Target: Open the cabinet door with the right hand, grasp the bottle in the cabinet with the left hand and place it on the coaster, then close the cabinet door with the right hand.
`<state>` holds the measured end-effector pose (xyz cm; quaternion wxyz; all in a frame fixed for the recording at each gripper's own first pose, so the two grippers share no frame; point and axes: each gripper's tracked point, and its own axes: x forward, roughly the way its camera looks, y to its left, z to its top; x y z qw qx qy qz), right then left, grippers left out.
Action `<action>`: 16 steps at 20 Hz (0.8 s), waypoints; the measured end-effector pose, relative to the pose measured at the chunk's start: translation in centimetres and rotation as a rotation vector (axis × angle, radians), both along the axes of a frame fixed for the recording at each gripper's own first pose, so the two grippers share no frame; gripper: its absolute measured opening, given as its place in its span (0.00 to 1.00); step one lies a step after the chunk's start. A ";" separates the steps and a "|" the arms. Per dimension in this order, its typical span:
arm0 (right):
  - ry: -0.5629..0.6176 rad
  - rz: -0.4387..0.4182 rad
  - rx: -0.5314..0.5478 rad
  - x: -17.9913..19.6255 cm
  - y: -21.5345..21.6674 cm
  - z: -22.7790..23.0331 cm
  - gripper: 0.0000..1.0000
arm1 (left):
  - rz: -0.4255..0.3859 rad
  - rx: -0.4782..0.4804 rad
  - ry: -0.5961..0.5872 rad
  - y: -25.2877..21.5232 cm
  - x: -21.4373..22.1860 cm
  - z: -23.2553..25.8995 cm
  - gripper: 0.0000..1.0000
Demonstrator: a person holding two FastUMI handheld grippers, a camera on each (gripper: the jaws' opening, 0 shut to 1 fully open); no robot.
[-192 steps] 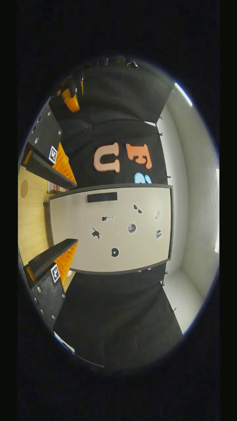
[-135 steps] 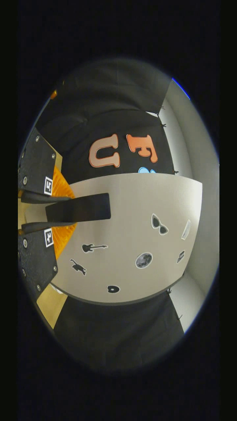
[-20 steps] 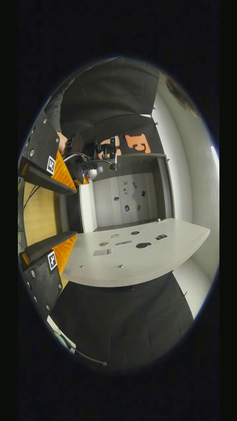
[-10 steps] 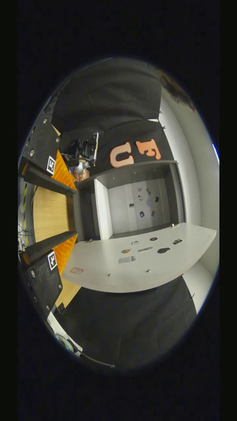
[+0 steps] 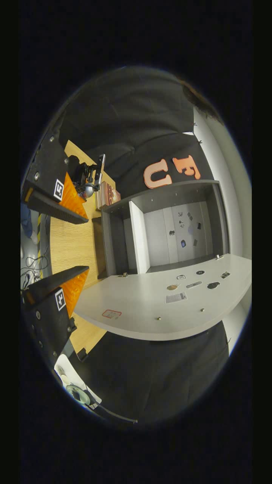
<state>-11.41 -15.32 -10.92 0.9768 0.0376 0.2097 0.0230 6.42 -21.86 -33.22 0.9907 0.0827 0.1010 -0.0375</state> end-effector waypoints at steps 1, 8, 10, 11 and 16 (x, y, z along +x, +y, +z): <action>0.009 0.002 -0.004 0.1 0.0 -0.3 0.70 | 0.007 -0.006 0.007 0.2 -0.1 -0.5 0.86; 0.054 0.031 -0.008 0.2 0.8 -1.7 0.70 | 0.034 -0.039 0.047 1.1 -0.9 -2.8 0.86; 0.056 0.038 -0.010 0.0 0.9 -1.8 0.70 | 0.033 -0.048 0.029 1.2 -0.9 -2.7 0.87; 0.059 0.040 -0.009 0.0 0.8 -1.8 0.70 | 0.035 -0.048 0.032 1.2 -1.0 -2.7 0.86; 0.072 0.043 0.011 -0.1 1.0 -1.7 0.70 | 0.050 -0.048 0.044 1.6 -2.4 -3.1 0.86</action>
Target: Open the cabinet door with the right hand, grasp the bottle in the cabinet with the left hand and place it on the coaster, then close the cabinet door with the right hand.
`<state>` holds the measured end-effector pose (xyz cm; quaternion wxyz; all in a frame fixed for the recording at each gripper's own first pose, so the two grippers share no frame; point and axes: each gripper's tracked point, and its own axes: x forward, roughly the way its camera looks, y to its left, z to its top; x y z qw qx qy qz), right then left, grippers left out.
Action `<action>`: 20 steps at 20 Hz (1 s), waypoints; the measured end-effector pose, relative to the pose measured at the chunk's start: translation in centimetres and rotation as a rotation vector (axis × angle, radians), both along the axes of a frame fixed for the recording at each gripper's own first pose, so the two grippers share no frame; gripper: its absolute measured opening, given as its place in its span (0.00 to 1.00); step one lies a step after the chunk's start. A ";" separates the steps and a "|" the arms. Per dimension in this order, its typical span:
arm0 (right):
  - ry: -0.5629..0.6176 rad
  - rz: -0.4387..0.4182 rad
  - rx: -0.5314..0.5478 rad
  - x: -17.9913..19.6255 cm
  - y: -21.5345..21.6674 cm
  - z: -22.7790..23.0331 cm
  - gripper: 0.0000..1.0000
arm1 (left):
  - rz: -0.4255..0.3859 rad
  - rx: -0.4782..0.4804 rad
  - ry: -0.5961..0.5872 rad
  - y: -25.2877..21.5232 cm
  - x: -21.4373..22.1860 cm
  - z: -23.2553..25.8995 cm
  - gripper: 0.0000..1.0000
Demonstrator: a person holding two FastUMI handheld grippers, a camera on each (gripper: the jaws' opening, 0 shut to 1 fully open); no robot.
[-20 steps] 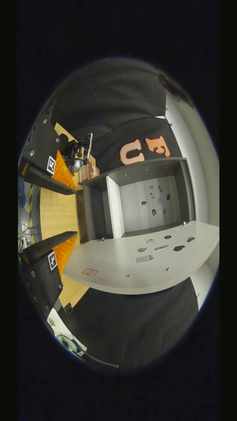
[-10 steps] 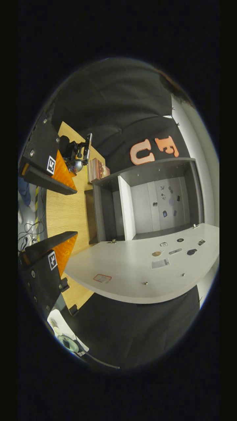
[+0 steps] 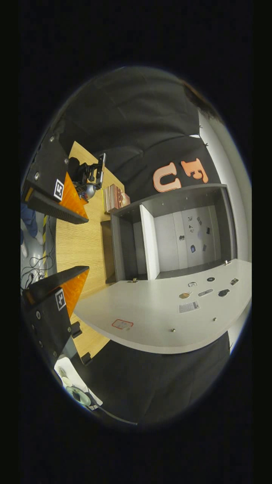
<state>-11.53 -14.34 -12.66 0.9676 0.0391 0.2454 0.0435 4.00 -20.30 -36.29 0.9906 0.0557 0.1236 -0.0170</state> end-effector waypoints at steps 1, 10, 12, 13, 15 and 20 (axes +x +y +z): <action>0.001 0.003 0.001 0.1 0.1 0.0 0.70 | 0.001 0.000 0.005 0.0 -0.2 -0.1 0.86; 0.018 0.019 0.010 -0.8 -0.3 0.0 0.70 | 0.029 -0.012 0.029 0.2 -1.6 -0.4 0.90; 0.017 0.014 0.013 -0.9 -0.7 0.1 0.70 | 0.037 -0.011 0.027 0.3 -1.8 -0.1 0.92; 0.015 0.013 0.018 -0.9 -0.8 0.2 0.70 | 0.039 -0.007 0.018 0.3 -1.8 0.4 0.91; 0.011 0.009 0.030 -1.0 -1.0 0.3 0.70 | 0.034 0.000 0.001 0.3 -2.1 1.3 0.93; -0.019 0.008 0.052 -1.8 -1.6 1.0 0.70 | 0.026 0.007 -0.049 0.3 -2.8 4.7 0.93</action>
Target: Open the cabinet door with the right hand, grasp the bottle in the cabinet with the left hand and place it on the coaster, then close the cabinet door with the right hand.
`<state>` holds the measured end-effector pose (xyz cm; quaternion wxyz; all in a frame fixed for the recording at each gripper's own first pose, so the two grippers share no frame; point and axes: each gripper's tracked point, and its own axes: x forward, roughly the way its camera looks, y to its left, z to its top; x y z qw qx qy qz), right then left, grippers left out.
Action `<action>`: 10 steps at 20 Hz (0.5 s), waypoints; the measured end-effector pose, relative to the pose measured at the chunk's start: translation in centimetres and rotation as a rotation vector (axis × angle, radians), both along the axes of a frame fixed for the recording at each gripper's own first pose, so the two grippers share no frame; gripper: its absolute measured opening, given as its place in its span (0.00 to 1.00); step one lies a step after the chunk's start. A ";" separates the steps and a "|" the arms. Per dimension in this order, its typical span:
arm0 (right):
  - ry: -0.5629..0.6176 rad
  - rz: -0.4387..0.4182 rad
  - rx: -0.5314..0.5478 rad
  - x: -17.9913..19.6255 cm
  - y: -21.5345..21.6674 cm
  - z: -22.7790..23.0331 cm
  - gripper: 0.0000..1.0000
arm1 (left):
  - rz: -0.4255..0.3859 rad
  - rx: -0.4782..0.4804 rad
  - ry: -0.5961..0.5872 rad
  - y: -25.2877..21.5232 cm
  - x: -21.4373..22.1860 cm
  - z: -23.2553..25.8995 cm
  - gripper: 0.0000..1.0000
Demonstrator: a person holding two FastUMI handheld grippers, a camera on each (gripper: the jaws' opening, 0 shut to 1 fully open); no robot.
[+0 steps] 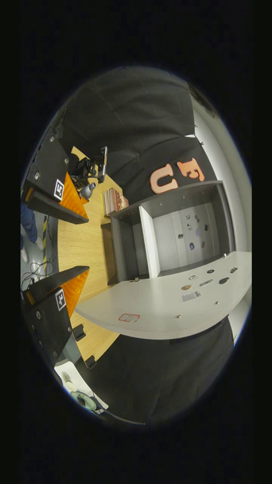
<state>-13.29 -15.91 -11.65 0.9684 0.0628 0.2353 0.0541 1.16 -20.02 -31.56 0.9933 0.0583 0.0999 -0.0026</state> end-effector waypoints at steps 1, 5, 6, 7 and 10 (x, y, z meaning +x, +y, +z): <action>-0.003 0.001 0.003 -0.5 0.0 0.0 0.70 | -0.007 -0.005 -0.012 -0.2 -0.1 0.9 0.93; -0.043 0.000 0.011 -0.9 -0.3 1.4 0.72 | 0.001 0.005 -0.069 0.0 -0.4 4.9 0.93; -0.057 -0.003 0.016 -1.0 -0.5 2.0 0.72 | -0.006 -0.003 -0.084 -0.2 -0.6 6.1 0.93; -0.078 -0.007 0.019 -1.2 -0.8 2.7 0.73 | -0.010 -0.009 -0.099 -0.4 -0.8 7.5 0.93; -0.143 -0.025 0.022 -1.4 -2.1 4.9 0.73 | -0.028 -0.033 -0.147 -1.2 -1.6 12.0 0.93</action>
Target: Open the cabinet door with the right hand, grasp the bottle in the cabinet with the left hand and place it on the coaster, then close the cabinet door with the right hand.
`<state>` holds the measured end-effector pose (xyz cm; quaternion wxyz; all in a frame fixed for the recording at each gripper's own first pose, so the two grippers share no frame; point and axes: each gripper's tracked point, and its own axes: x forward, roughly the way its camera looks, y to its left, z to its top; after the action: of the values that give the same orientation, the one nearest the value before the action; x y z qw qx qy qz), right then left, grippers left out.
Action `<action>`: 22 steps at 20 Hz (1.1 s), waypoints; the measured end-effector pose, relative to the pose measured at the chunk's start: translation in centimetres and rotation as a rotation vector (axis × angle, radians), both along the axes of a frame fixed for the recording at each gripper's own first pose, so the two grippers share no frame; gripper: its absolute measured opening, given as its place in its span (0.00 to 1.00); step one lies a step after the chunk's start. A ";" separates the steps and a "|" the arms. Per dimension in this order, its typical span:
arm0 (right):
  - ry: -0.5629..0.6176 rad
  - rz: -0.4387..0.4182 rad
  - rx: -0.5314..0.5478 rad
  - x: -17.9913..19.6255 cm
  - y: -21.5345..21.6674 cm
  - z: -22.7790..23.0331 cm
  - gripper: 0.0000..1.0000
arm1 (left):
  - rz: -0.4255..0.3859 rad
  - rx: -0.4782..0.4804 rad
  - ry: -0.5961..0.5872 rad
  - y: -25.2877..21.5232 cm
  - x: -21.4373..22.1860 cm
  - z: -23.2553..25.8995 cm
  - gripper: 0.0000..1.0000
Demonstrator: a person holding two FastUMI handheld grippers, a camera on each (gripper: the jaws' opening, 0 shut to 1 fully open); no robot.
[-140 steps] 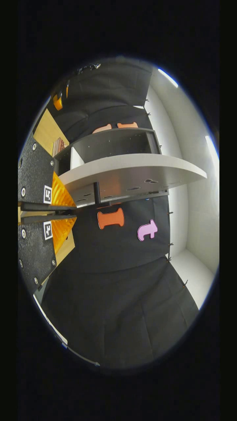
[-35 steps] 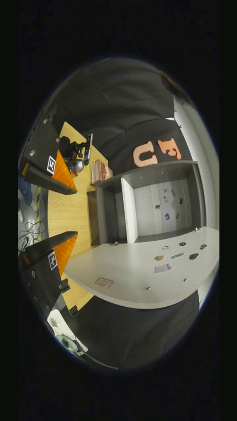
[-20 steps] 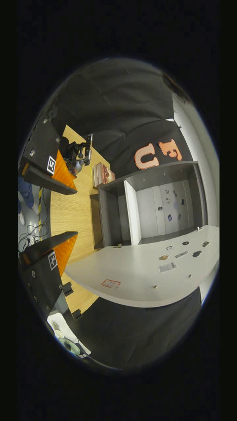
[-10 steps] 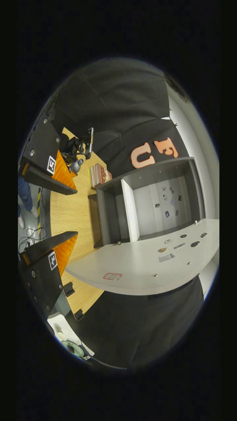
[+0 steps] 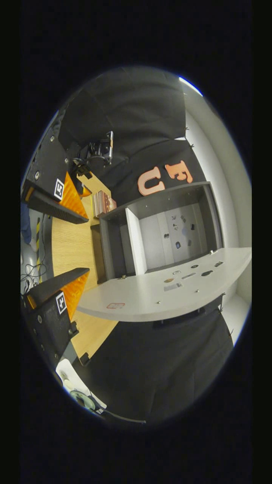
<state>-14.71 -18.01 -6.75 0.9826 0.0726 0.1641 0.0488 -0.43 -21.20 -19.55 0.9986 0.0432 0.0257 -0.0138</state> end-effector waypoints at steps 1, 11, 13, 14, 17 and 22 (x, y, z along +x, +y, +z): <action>-0.019 -0.005 0.007 -0.1 -0.4 0.6 0.73 | -0.016 -0.014 -0.014 -0.6 -0.3 1.6 0.94; -0.168 -0.068 0.013 1.2 -8.6 6.1 0.76 | -0.110 -0.050 -0.082 -4.7 -2.8 11.8 0.93; -0.189 -0.079 0.004 1.2 -10.7 6.7 0.76 | -0.112 -0.056 -0.088 -4.8 -3.3 12.7 0.93; -0.195 -0.084 0.003 1.6 -11.5 6.9 0.76 | -0.106 -0.055 -0.087 -4.8 -3.5 13.0 0.93; -0.211 -0.086 0.000 3.2 -13.4 7.4 0.76 | -0.097 -0.045 -0.081 -4.8 -4.0 13.3 0.92; -0.218 -0.077 -0.015 6.3 -15.9 7.4 0.76 | -0.073 -0.036 -0.058 -4.1 -4.4 13.0 0.92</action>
<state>-8.39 -33.94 0.68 0.9962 0.0659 0.0539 0.0175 -4.83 -25.30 -6.56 0.9984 0.0266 -0.0053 -0.0492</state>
